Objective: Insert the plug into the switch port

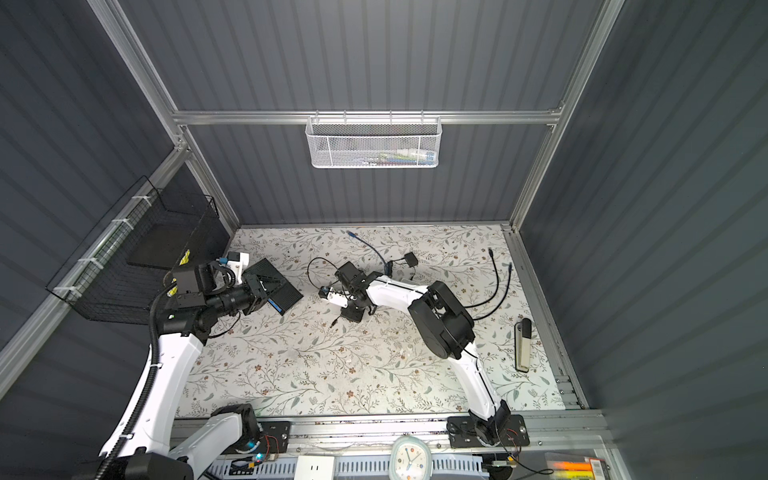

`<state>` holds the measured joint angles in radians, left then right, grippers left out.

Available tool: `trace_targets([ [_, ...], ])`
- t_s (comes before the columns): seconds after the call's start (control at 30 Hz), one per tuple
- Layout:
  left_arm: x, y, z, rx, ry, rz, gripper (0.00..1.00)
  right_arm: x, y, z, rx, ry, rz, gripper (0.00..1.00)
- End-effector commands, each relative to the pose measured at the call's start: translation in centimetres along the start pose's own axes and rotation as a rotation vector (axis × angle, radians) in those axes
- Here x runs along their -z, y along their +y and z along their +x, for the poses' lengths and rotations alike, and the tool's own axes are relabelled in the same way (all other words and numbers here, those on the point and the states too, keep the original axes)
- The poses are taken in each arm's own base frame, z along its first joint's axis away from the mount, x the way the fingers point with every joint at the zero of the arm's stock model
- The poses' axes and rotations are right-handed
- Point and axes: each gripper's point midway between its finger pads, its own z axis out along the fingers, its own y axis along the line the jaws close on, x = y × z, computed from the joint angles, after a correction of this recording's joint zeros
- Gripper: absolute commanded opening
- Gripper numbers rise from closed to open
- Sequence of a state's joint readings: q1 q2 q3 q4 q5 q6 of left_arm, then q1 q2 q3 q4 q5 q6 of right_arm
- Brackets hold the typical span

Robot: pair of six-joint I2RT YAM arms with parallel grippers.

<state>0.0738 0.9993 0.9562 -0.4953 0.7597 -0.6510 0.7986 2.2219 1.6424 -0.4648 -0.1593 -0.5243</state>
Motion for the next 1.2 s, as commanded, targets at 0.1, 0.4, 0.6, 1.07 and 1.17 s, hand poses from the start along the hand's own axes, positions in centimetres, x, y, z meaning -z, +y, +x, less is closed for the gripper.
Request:
trace_targets([
  [0.1,1.6,-1.2,0.5,-0.018,-0.022,0.003,0.13,-0.1,-1.5,0.5,0.002,0.019,-0.024,0.0],
  [0.4,1.6,-0.1,2.0,0.029,0.001,-0.014,0.06,11.7,-8.2,-6.9,-0.103,-0.235,0.151,0.0],
  [0.6,1.5,-0.2,2.3,0.032,0.002,0.013,0.06,18.5,-8.8,-6.2,-0.209,-0.303,0.205,0.0],
  [1.07,1.6,-0.4,3.1,0.029,0.009,0.053,0.07,26.4,-7.6,-6.1,-0.375,-0.632,0.212,0.0],
  [1.17,1.7,-0.4,3.3,0.023,0.01,0.051,0.07,27.3,-8.0,-6.3,-0.389,-0.66,0.242,0.0],
])
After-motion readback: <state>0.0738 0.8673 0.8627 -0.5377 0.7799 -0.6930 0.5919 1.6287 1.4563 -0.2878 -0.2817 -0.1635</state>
